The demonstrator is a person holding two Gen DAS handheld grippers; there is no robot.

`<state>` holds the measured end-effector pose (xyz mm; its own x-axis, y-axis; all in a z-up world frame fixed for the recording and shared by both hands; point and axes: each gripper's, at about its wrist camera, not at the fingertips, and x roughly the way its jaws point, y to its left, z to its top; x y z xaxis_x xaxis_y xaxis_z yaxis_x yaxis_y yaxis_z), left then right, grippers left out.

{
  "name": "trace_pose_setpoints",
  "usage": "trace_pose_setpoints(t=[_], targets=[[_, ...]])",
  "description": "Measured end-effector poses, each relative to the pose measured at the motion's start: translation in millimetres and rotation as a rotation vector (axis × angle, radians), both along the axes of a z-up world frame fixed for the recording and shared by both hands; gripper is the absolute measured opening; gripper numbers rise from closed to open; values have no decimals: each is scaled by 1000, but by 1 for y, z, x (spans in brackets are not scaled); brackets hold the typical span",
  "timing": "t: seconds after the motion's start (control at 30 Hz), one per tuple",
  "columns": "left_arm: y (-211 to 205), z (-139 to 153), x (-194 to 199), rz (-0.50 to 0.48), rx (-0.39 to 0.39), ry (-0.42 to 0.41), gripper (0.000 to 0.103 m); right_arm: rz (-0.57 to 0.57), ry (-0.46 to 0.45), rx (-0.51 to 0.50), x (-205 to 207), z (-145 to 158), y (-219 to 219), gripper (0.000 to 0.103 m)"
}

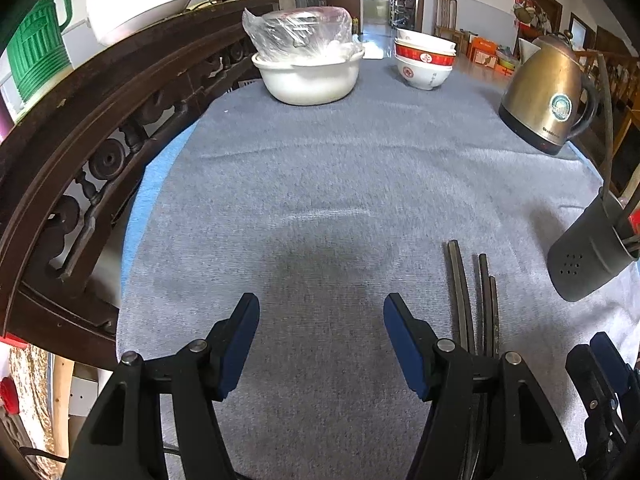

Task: Organize utensils
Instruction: 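Move both open tools over the dark chopsticks lying on the cloth, then lower the left tool around one dark chopstick while the right tool hovers beside it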

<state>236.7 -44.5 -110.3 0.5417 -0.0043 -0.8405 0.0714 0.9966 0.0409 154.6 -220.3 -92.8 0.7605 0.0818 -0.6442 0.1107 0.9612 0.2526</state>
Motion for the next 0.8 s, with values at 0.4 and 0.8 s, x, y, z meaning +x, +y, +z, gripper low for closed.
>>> trace_pose_setpoints(t=[0.4, 0.8], targets=[[-27, -13, 10, -75, -3, 57, 66, -39, 9, 25, 4, -9, -19, 57], [-50, -26, 5, -163, -27, 120, 67, -71, -13, 76, -1, -30, -45, 57]])
